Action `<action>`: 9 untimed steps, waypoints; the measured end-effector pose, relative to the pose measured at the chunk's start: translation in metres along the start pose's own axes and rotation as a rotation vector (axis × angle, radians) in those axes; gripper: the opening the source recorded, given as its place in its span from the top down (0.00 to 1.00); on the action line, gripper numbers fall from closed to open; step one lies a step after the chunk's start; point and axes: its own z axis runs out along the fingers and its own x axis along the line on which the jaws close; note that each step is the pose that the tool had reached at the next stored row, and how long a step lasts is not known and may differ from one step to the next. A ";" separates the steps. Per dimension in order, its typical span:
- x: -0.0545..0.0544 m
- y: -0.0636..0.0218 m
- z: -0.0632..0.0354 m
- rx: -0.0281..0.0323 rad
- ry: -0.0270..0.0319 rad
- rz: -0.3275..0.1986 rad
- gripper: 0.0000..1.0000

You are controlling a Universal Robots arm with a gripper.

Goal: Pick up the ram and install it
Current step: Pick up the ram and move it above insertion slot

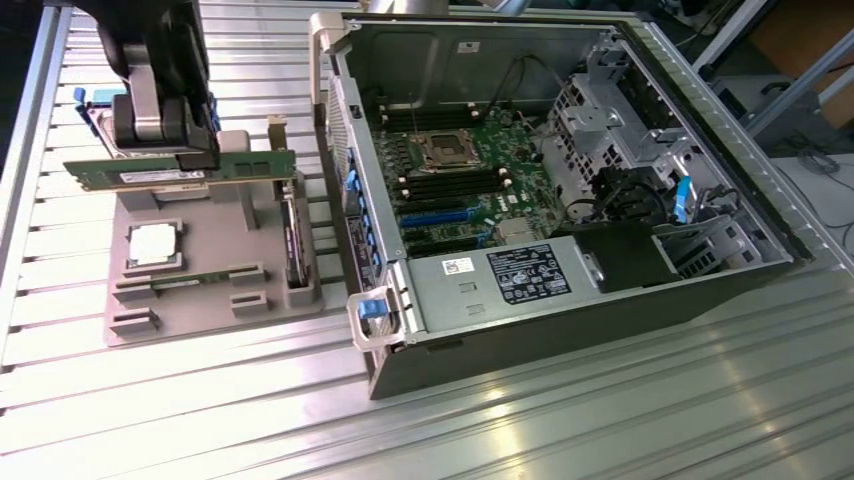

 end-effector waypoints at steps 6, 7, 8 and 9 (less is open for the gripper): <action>0.000 -0.0049 0.0000 0.0000 0.0000 0.000 0.88; 0.000 -0.0059 0.0000 0.0001 -0.0001 0.000 0.88; 0.000 -0.0067 0.0000 0.0000 0.0000 0.000 0.88; 0.000 -0.0076 0.0000 0.0001 0.0000 0.000 0.88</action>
